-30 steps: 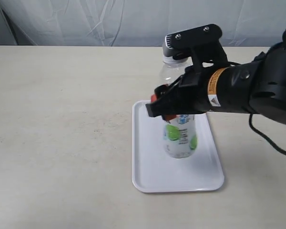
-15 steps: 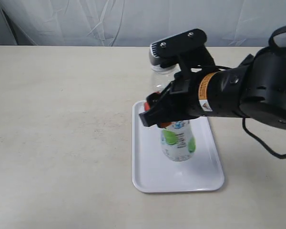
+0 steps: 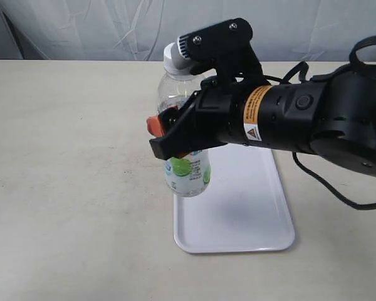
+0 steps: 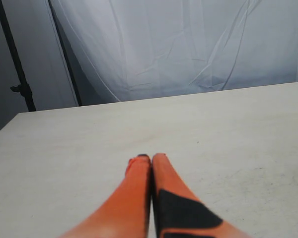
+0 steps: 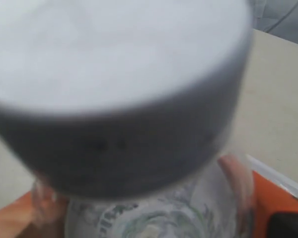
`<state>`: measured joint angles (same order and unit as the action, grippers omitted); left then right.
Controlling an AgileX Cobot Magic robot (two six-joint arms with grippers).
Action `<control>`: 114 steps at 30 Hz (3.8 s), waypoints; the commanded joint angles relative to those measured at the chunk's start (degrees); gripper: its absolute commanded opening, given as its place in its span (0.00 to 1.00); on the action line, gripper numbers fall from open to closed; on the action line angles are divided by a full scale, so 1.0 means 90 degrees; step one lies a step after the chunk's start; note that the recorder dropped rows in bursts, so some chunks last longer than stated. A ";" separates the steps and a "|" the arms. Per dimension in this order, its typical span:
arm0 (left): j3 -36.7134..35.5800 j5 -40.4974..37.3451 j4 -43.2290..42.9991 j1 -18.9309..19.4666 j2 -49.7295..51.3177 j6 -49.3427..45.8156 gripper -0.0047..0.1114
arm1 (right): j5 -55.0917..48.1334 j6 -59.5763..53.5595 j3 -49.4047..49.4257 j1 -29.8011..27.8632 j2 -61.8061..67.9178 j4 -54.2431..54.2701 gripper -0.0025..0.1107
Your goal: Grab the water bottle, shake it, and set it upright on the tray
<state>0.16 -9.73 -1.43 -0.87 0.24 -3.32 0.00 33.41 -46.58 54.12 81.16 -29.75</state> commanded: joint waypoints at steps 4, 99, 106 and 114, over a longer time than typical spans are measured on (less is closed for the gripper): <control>-0.0017 0.0079 0.0005 -0.0044 -0.0027 0.0017 0.06 | 0.1164 -0.0250 0.0465 -0.0336 0.0033 -0.0049 0.01; -0.0017 0.0079 -0.0045 -0.0044 -0.0027 0.0017 0.06 | -0.1932 -0.2345 0.0785 -0.1571 -0.3816 0.2254 0.05; -0.0017 0.0079 -0.0045 -0.0044 -0.0027 0.0017 0.06 | -0.2457 -0.2348 0.1468 -0.3702 -0.6015 0.2491 0.05; -0.0017 0.0079 -0.0045 -0.0044 -0.0027 0.0017 0.06 | -0.3688 -0.2375 0.2135 -0.4450 -0.7676 0.2461 0.05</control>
<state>0.16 -9.73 -1.43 -0.87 0.24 -3.32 -32.46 12.41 -29.42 14.76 15.28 -7.47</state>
